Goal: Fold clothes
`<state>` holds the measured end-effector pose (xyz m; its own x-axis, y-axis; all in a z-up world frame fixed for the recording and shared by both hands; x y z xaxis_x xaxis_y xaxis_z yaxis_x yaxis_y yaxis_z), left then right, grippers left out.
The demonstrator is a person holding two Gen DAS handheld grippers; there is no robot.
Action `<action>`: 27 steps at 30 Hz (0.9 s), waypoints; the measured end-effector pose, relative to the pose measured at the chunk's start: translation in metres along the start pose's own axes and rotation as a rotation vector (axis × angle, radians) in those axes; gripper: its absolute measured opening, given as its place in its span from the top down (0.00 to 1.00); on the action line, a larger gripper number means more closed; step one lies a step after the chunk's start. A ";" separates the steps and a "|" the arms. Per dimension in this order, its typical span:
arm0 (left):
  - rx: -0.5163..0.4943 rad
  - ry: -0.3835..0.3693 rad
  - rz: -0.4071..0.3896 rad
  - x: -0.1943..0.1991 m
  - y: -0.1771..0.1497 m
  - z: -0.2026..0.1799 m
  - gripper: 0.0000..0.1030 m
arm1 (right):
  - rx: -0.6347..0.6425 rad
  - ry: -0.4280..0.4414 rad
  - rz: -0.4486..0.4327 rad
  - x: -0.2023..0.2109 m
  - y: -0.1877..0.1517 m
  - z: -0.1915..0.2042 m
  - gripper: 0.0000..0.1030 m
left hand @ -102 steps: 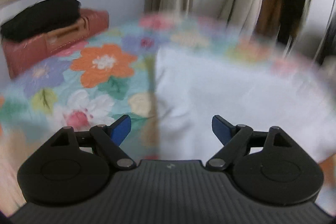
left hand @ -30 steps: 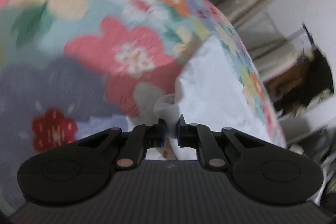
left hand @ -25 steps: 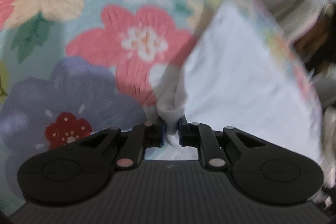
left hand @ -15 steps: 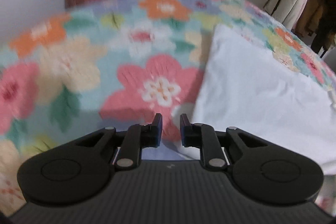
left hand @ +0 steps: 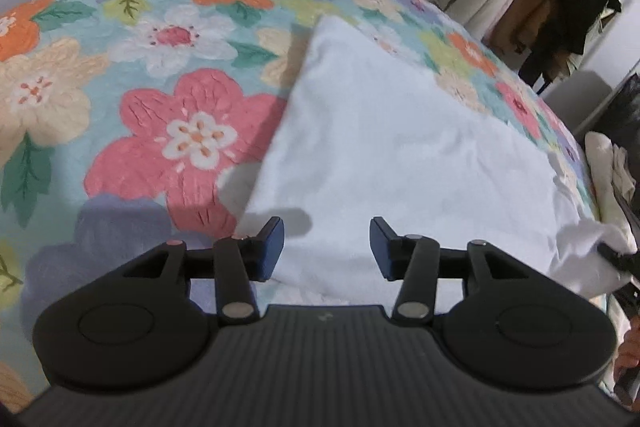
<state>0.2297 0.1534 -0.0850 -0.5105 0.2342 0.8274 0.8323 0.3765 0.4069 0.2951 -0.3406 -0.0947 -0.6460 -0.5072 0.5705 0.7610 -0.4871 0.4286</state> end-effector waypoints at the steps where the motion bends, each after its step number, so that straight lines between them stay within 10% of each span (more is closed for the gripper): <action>1: -0.001 -0.006 -0.003 0.002 -0.001 -0.001 0.55 | 0.009 0.011 -0.004 -0.001 0.000 0.004 0.91; 14: -0.006 -0.270 0.040 -0.014 0.026 -0.007 0.54 | 0.455 0.264 0.239 -0.097 -0.070 0.212 0.92; 22: 0.204 -0.481 0.062 -0.030 0.022 0.031 0.55 | 0.532 0.196 0.391 -0.170 -0.145 0.222 0.92; 27: 0.186 -0.489 0.078 -0.040 0.022 0.019 0.54 | 0.428 0.252 0.414 -0.171 -0.139 0.201 0.92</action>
Point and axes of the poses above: each gripper's, at about its wrist camera, not at the fingertips, and x roughly against the way its jaws point, z to its left, y to its top, the point moved 4 cm from there along -x, roughly the way its jaws point, and after that the axes turned 13 degrees about z, right-handed, at the moved point
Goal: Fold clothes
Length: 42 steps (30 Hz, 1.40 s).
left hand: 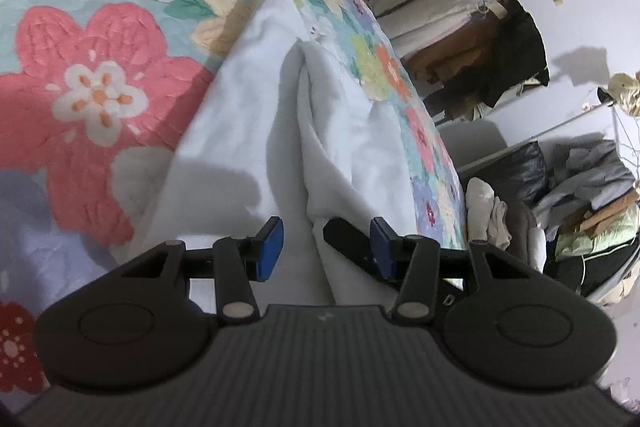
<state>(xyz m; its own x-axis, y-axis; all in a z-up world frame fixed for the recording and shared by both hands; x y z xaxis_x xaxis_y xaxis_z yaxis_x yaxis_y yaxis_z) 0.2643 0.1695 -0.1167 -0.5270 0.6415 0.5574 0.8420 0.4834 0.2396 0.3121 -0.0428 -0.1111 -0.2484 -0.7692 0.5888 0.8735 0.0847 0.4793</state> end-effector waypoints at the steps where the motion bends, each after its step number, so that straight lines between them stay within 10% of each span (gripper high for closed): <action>1: 0.005 -0.008 0.005 -0.002 -0.001 0.000 0.54 | 0.016 -0.001 -0.006 0.000 0.000 0.003 0.92; 8: 0.041 -0.108 -0.065 0.023 0.007 0.001 0.48 | 0.106 0.063 -0.153 0.026 0.006 0.038 0.91; 24: 0.113 -0.087 -0.139 0.053 0.016 0.024 0.47 | 0.304 -0.044 -0.017 -0.033 -0.010 0.075 0.91; 28: 0.154 -0.021 -0.108 0.045 0.012 0.036 0.47 | 0.360 -0.082 0.054 -0.045 -0.023 0.075 0.69; 35: 0.134 0.005 -0.055 0.038 0.007 0.038 0.47 | 0.419 -0.080 0.064 0.007 -0.025 0.094 0.55; 42: 0.095 -0.021 -0.020 0.035 0.007 0.032 0.39 | 0.392 -0.289 0.042 0.088 -0.025 0.061 0.52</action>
Point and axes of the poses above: each gripper's, at about its wrist camera, not at the fingertips, and x roughly against the way its jaws point, z to its left, y to its top, the point moved 4 cm from there along -x, roughly the way its jaws point, and after that the axes turned 13 degrees about z, right-handed, at the moved point
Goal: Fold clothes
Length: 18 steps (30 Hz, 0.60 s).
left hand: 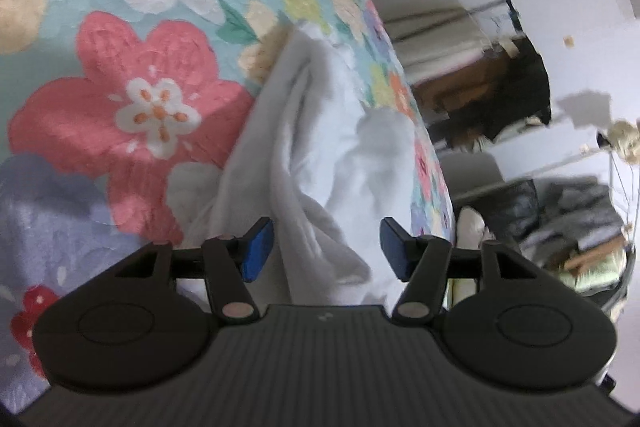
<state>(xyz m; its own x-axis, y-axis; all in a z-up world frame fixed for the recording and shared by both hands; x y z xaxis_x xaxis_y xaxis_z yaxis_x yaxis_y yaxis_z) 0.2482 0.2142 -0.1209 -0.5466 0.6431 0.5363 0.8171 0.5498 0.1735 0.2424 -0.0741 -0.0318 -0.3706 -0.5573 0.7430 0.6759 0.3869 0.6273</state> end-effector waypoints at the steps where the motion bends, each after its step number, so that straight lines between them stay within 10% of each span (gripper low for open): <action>1: -0.001 0.032 0.009 -0.005 0.000 0.001 0.39 | -0.002 -0.022 0.001 0.004 -0.003 -0.006 0.53; 4: -0.070 0.135 0.012 -0.016 -0.003 -0.006 0.45 | -0.034 -0.061 -0.008 0.005 -0.003 -0.020 0.53; 6: -0.146 0.207 0.003 -0.021 -0.006 -0.015 0.88 | -0.069 -0.069 -0.006 -0.004 -0.003 -0.026 0.53; 12: -0.199 0.105 -0.115 0.030 -0.011 -0.033 0.90 | -0.066 -0.099 0.040 -0.032 -0.012 -0.025 0.52; 18: -0.134 0.377 0.028 -0.016 -0.011 -0.002 0.89 | -0.107 -0.138 0.201 -0.067 -0.026 -0.031 0.53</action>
Point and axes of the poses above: each gripper's, at about its wrist camera, not at the fingertips, and x roughly against the way its jaws point, z to its left, y to its top, the point moved 4 cm from there along -x, roughly the way its jaws point, and after that the axes turned 13 degrees about z, right-handed, at the moved point
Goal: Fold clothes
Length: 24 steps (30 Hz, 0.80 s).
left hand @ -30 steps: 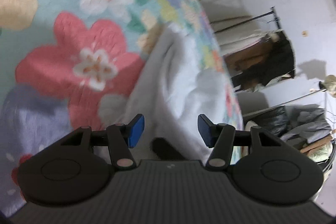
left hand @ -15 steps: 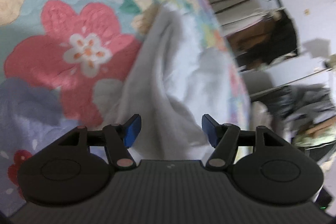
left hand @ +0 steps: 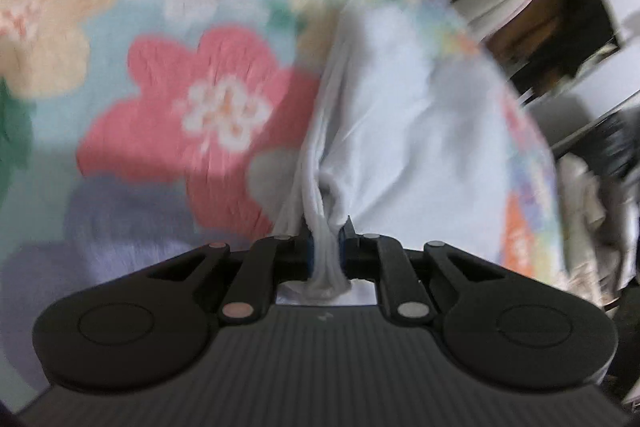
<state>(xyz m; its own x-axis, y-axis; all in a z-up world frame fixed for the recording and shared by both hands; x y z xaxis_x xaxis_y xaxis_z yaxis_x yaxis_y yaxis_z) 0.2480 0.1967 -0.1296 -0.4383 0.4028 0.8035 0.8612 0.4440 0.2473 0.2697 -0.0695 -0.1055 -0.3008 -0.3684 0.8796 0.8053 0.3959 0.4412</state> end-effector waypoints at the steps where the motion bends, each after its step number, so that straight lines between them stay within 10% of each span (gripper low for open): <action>1: -0.017 0.029 0.005 -0.002 0.003 -0.004 0.89 | 0.013 -0.013 0.004 -0.001 0.001 0.002 0.53; 14: 0.072 0.113 -0.032 0.044 0.008 0.026 0.66 | 0.064 -0.066 0.013 -0.002 -0.002 0.009 0.53; 24: -0.275 0.119 -0.139 0.046 0.074 -0.029 0.44 | -0.064 0.131 0.063 0.031 0.033 -0.018 0.52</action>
<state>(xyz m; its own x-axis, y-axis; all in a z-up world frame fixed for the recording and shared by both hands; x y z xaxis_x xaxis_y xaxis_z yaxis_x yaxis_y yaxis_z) 0.2992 0.2250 -0.0584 -0.5376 0.2499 0.8053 0.8394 0.2491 0.4831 0.2959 -0.0833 -0.0670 -0.1831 -0.4531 0.8725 0.8525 0.3688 0.3705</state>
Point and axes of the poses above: each gripper's, at about its wrist camera, not at the fingertips, and x roughly against the way its jaws point, z to its left, y to its top, the point moved 4 cm from there along -x, roughly the way its jaws point, and after that the axes turned 13 degrees about z, right-handed, at the moved point
